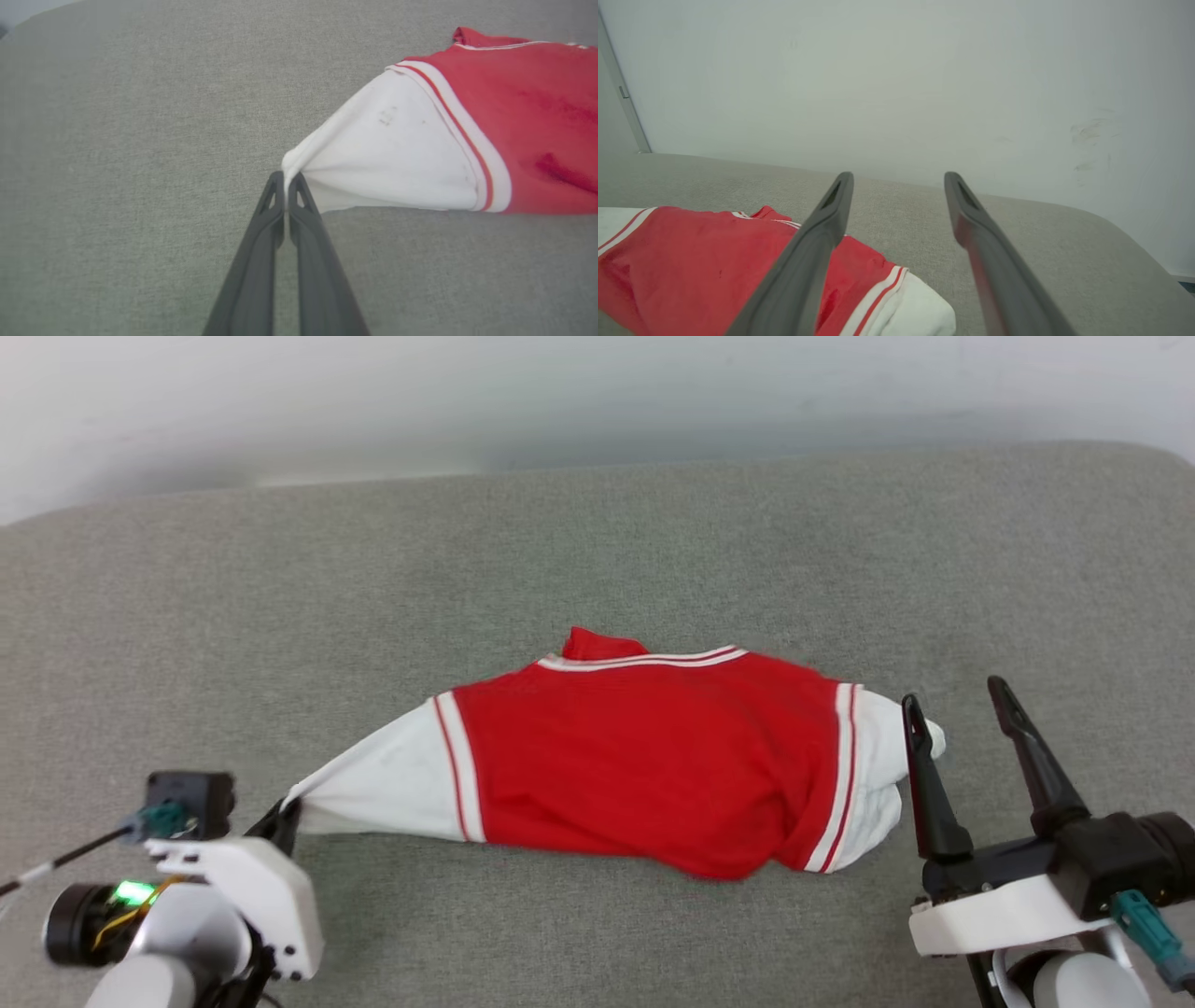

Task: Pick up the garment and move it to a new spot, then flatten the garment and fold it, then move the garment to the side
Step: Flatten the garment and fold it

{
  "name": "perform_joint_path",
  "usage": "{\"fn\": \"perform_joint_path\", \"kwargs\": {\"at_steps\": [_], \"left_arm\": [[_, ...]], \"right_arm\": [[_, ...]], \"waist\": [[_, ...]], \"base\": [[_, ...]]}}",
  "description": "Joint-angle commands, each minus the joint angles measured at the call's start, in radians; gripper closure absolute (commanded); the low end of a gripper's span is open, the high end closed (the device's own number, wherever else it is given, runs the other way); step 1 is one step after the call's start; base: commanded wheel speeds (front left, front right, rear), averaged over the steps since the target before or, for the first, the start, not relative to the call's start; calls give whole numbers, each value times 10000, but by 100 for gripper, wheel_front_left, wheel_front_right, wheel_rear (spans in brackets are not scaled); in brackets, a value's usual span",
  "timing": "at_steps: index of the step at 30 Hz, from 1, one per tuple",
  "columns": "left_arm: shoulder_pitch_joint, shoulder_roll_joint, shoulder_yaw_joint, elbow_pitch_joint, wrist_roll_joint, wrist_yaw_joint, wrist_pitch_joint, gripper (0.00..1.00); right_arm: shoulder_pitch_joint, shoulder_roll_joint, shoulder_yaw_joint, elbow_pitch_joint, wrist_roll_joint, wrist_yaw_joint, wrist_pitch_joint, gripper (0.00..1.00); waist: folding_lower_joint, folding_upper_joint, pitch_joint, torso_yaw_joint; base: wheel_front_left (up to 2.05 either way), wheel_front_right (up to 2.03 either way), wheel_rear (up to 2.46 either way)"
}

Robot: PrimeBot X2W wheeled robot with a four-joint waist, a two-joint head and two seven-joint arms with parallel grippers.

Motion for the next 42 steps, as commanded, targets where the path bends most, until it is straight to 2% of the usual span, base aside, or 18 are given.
{"fn": "perform_joint_path", "kwargs": {"at_steps": [1, 6, 9, 10, 11, 14, 18, 21, 25, 29, 36, 39, 42], "left_arm": [[219, 74, 139, -27, -60, 100, -120, 100], [1026, 95, 548, 43, -305, 285, -491, 100], [1357, 53, 483, 152, -310, 234, -699, 100], [1397, 20, 437, 154, -286, 167, -803, 60], [1390, -44, 426, 138, -294, 148, -971, 0], [1203, -170, 334, 8, -156, -46, -1764, 0], [817, 25, 124, -292, 769, -363, -3930, 0], [874, -35, 131, -314, 1161, -344, -5286, 0], [1061, -265, 156, -591, 1390, -383, -5930, 0], [1178, -493, 229, -1085, 1698, -422, -6053, 0], [1079, -898, 435, -1579, 2074, -737, -6057, 0], [858, -1025, 509, -1632, 2203, -880, -6058, 0], [691, -1185, 523, -1592, 2317, -1019, -6057, 0]], "right_arm": [[126, 6, 21, 82, -11, -7, -20, 0], [220, 6, -16, 343, -81, -7, -20, 0], [265, 6, -75, 501, -119, -7, -20, 0], [257, 6, -83, 548, -127, -7, -20, 0], [253, 6, -97, 593, -132, -7, -20, 0], [259, 6, -136, 703, -143, -7, -20, 0], [239, 6, -240, 828, -164, -7, -20, 0], [260, 7, -350, 949, -283, -7, -12, 0], [251, 6, -522, 862, -196, -7, 740, 0], [236, -86, -675, 616, 325, -7, 3026, 0], [-108, -1547, -173, -279, 992, -5, 8157, 0], [-441, -1905, 64, -495, 1609, -7, 9628, 0], [-781, -2112, 72, -389, 2014, -7, 10552, 0]], "waist": [[0, 0, -83, 54], [0, 0, -246, 134], [0, 0, -335, 190], [0, 0, -357, 205], [0, 0, -378, 221], [0, 0, -447, 284], [0, 0, -574, 369], [0, 0, -753, 450], [0, 0, -898, 575], [0, 0, -899, 717], [0, 0, -533, 1045], [0, 0, -261, 1245], [0, 0, 26, 1500]], "base": [[0, 0, 0], [0, 0, 0], [0, 0, 0], [0, 0, 0], [0, 0, 0], [0, 0, 0], [0, 0, 0], [0, 0, 0], [0, 0, 0], [0, 0, 0], [0, 0, 0], [0, 0, 0], [0, 0, 0]]}}
